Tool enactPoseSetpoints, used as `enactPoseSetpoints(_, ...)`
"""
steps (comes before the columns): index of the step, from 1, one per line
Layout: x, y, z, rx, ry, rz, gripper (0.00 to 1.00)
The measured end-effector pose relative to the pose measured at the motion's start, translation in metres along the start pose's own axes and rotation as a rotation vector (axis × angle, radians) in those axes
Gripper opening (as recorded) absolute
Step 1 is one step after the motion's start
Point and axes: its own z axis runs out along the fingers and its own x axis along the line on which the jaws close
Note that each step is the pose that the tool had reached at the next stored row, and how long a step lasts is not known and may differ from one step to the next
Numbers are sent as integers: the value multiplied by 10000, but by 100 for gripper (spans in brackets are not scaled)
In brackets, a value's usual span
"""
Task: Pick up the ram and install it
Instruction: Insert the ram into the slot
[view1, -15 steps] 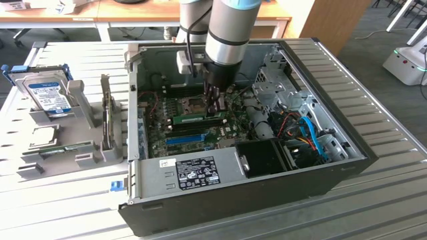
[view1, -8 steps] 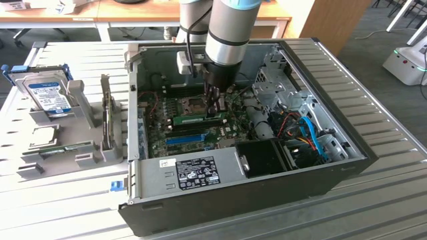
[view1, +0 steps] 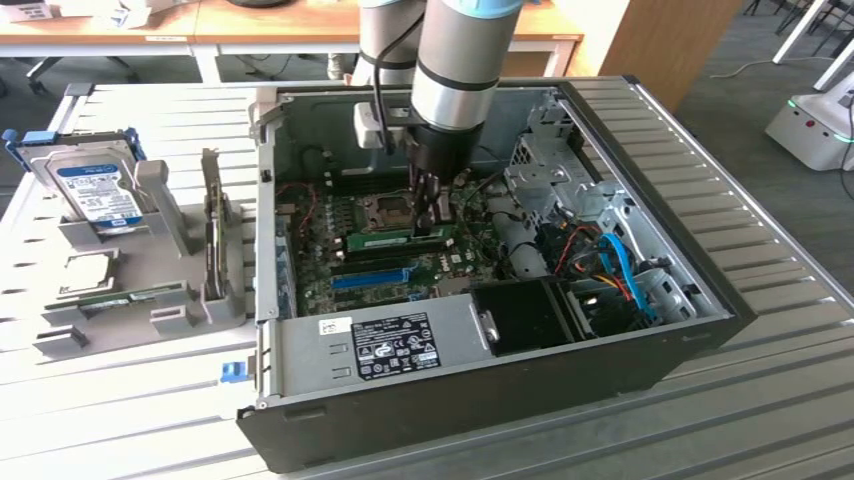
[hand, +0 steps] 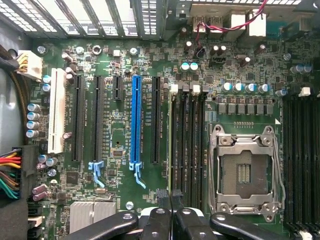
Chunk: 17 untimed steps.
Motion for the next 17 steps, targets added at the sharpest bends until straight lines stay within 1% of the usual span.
enactPoseSetpoints(5,0,-6,0,-8,-1,15,12)
enactPoseSetpoints(11,-2,33,4,-5,-5,86,12)
enactPoseSetpoints(17,-18,37,9,-3,-7,115,12)
